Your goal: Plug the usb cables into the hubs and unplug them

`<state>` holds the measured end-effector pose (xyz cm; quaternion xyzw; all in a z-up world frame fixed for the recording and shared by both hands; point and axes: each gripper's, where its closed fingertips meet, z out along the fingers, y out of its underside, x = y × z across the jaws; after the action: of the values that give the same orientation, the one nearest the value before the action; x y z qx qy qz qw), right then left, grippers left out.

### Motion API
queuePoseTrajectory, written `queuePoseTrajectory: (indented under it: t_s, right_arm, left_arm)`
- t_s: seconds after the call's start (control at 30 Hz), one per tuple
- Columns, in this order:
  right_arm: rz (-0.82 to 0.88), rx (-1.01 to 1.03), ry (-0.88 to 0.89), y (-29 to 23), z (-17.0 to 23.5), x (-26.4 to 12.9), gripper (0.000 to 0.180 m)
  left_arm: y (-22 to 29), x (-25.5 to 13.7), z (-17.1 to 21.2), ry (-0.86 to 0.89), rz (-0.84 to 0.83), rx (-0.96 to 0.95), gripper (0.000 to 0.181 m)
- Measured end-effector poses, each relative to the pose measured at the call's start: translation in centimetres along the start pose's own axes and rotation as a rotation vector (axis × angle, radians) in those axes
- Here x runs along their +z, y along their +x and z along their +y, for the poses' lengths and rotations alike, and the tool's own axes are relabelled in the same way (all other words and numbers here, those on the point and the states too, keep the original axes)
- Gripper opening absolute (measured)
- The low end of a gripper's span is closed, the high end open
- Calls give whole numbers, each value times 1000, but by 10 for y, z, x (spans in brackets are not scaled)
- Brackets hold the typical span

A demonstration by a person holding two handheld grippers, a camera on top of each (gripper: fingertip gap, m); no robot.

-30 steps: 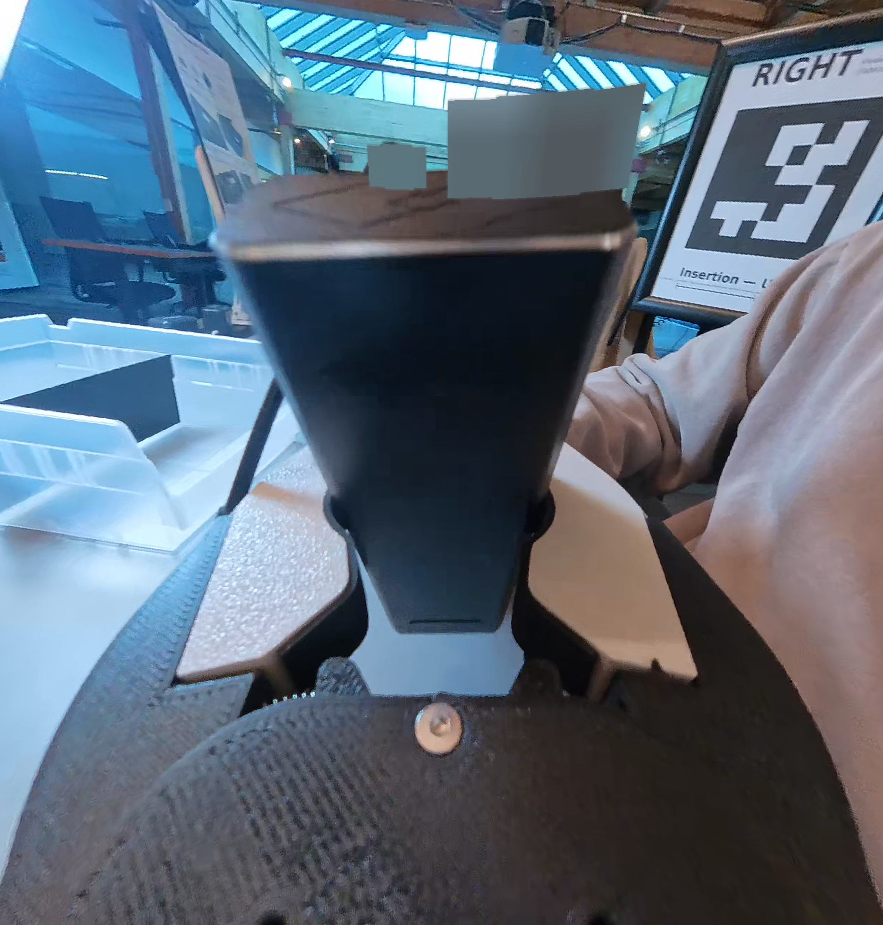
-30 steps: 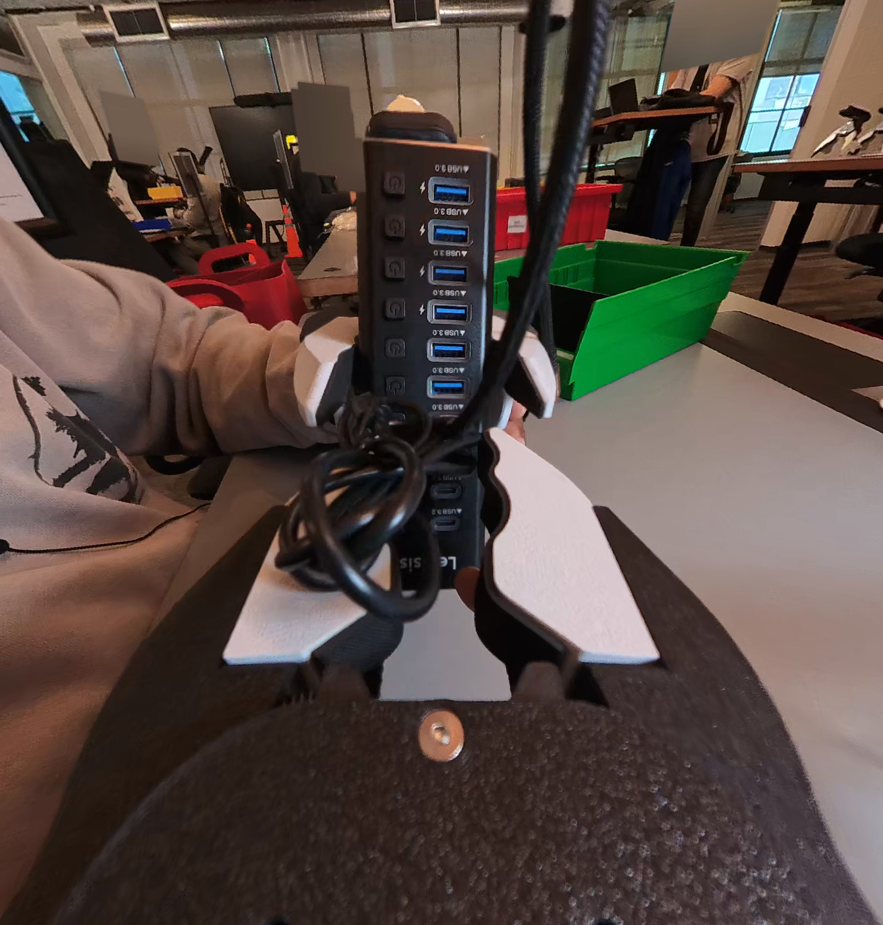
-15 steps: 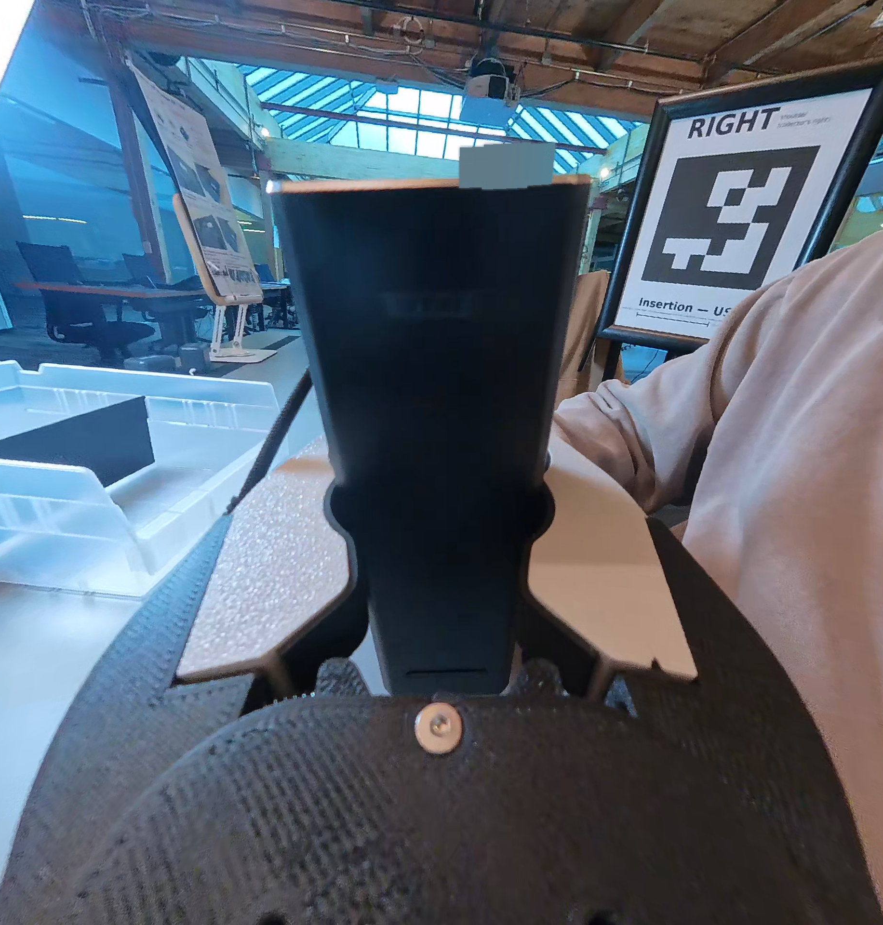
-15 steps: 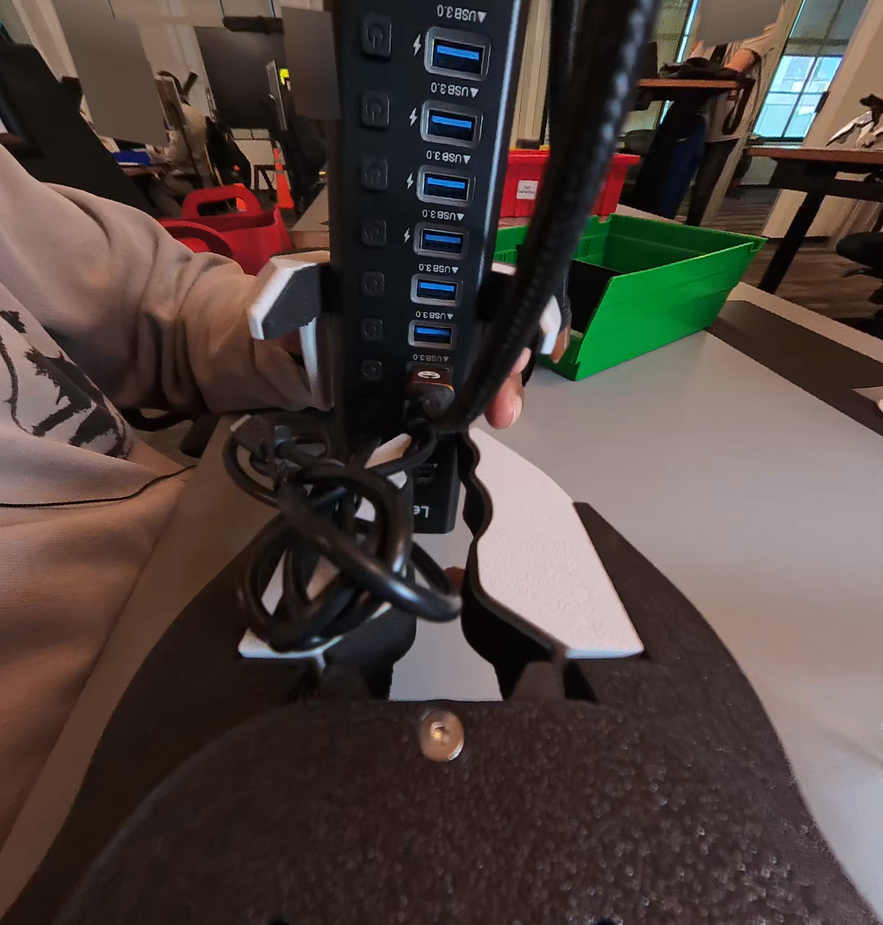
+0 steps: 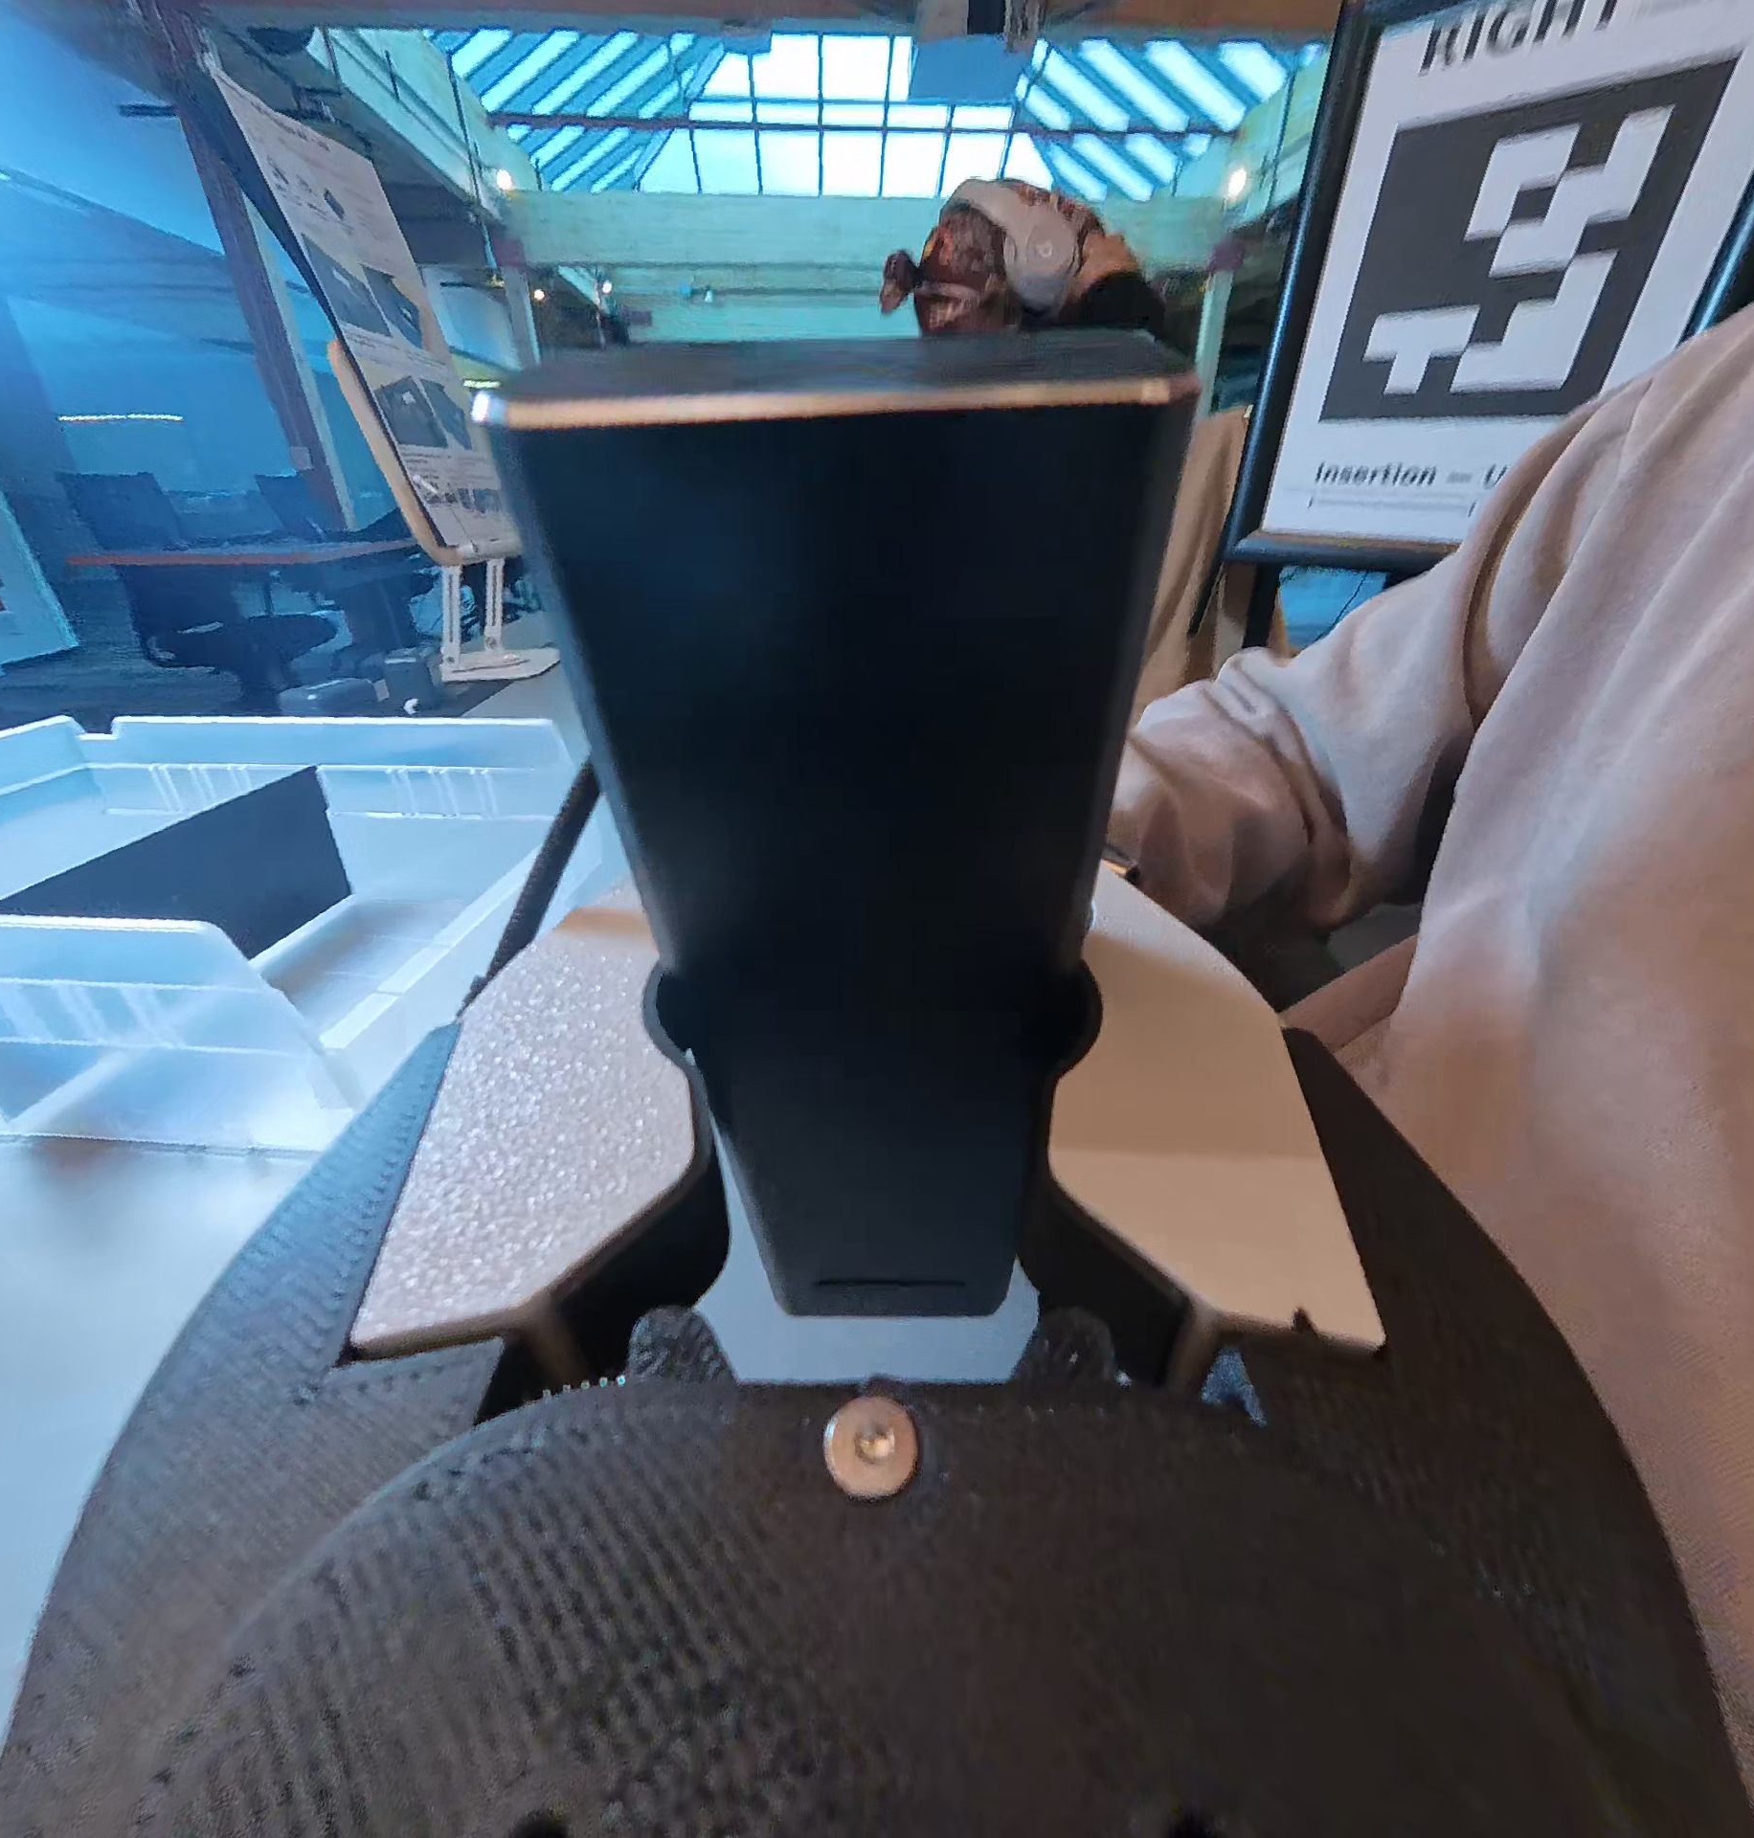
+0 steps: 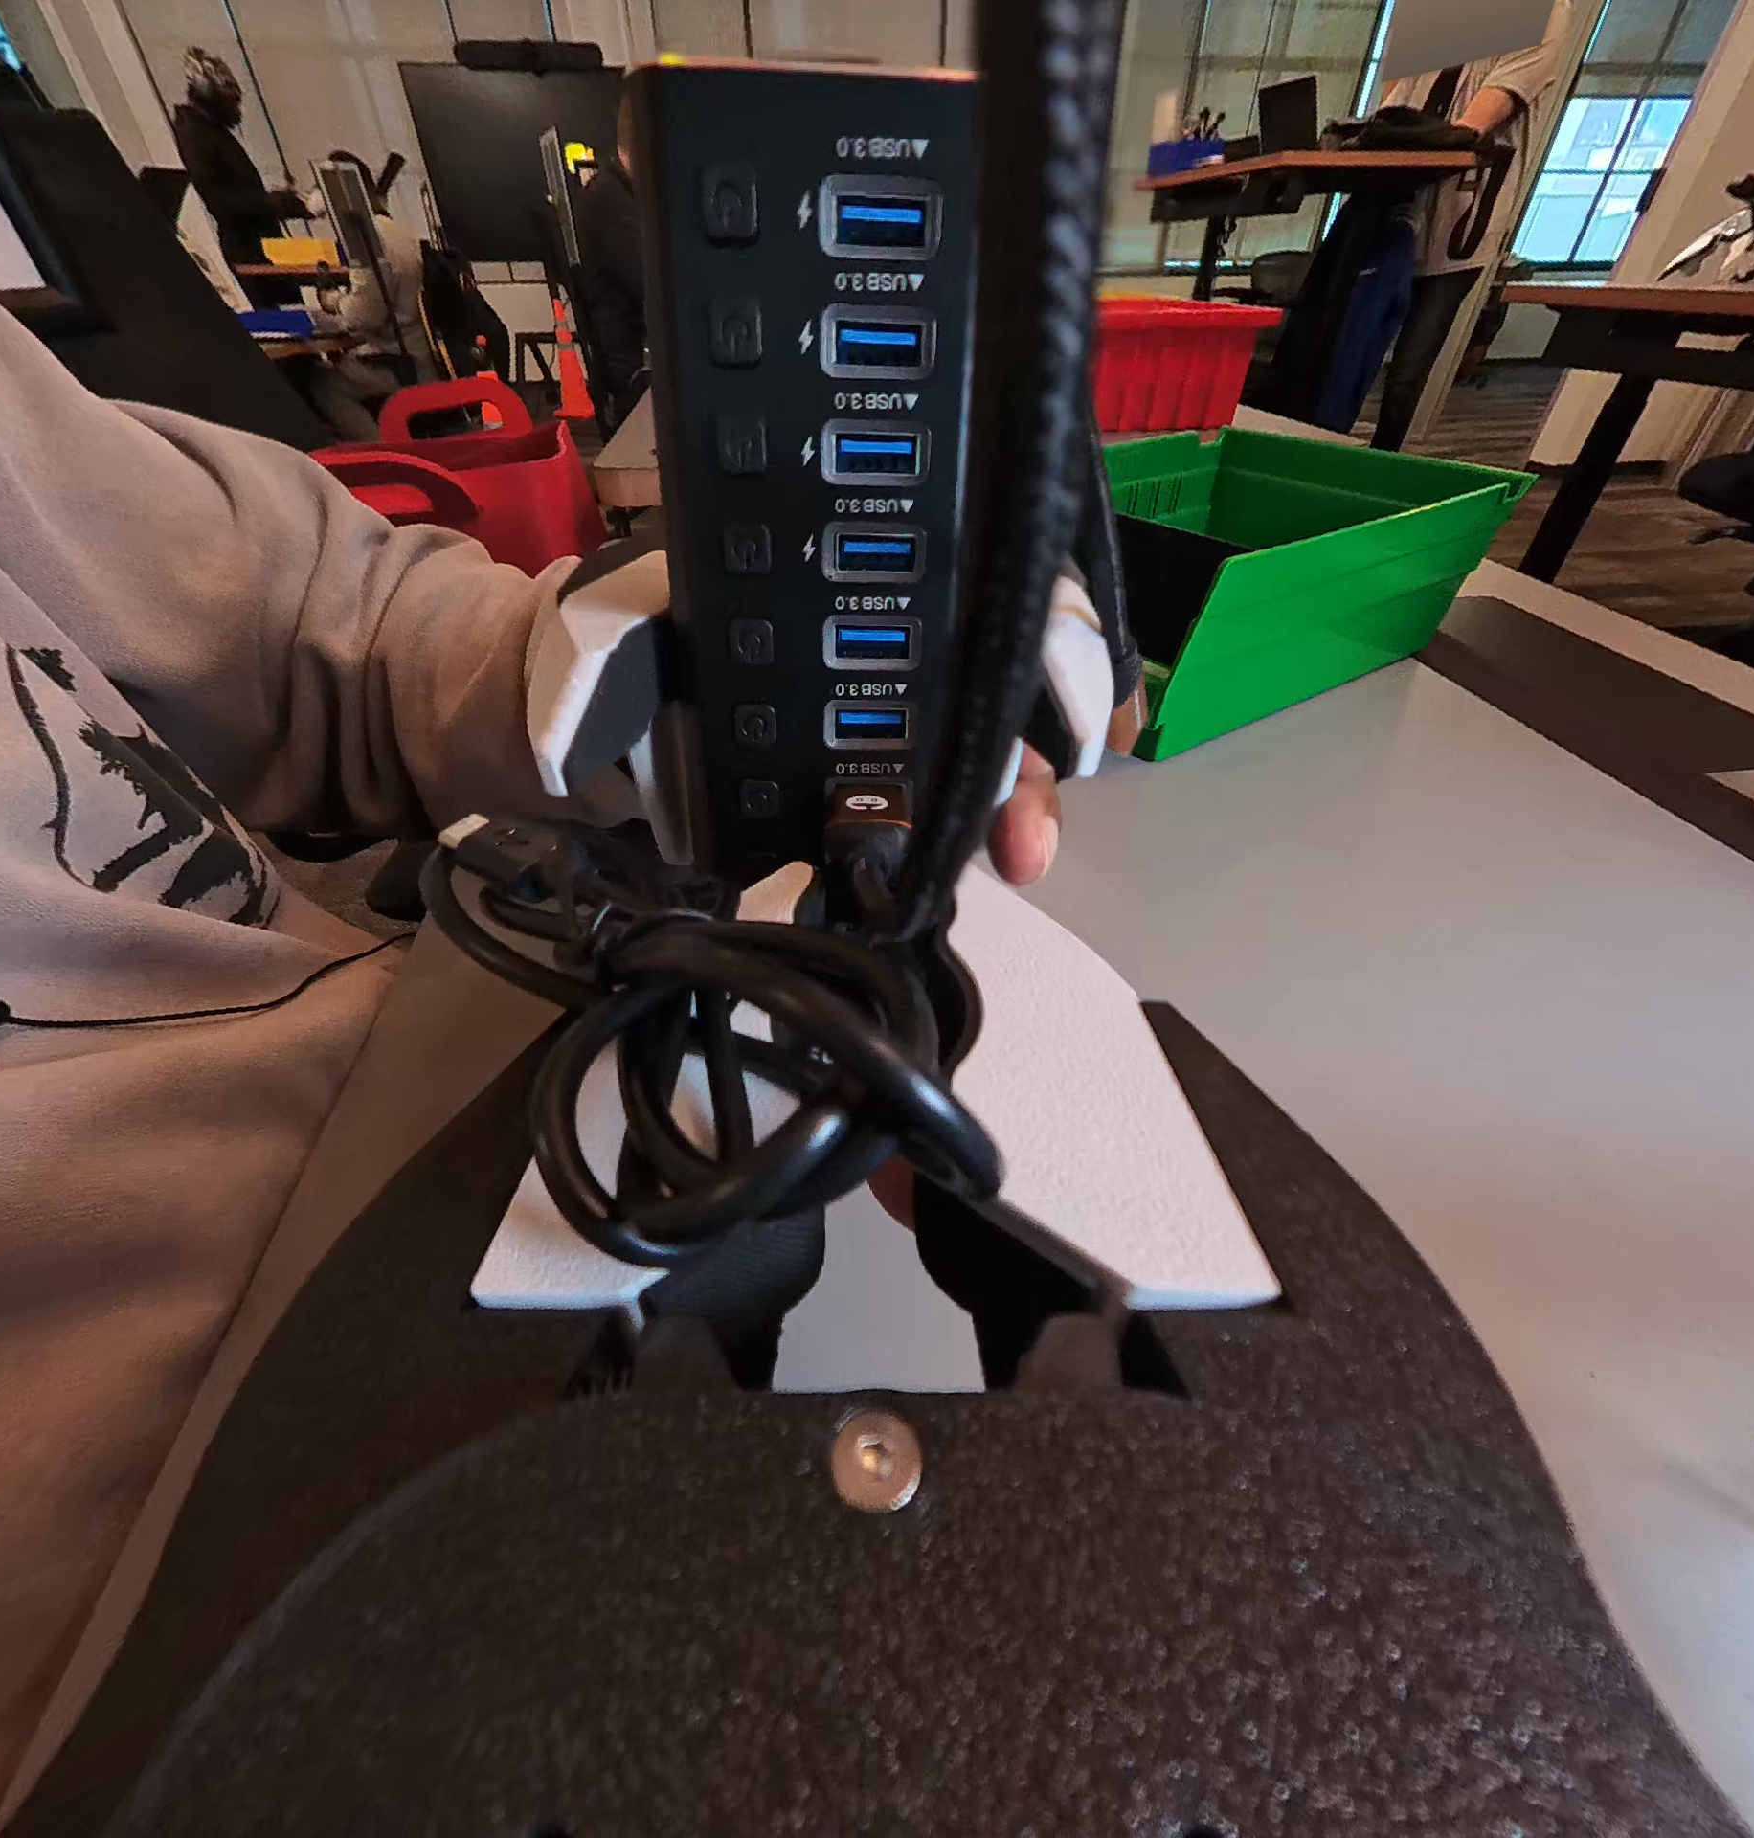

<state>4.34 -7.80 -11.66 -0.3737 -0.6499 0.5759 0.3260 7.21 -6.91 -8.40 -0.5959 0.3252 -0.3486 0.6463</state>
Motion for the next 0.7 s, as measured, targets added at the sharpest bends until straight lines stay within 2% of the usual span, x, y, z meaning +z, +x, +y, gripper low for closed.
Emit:
queuePoseTrajectory:
  t_s: [0.3, 0.53, 0.7]
  right_arm:
    - [8, -26, -71, 6, 12, -3, 14]
    - [45, -170, -16, 5, -13, -5, 15]
    - [23, -189, -17, 6, -23, -9, 14]
  left_arm:
    - [-4, -3, 28, -245, -52, 174, 72]
    - [-5, -7, 8, -197, -49, 144, 72]
    - [-7, -4, 0, -192, -64, 150, 72]
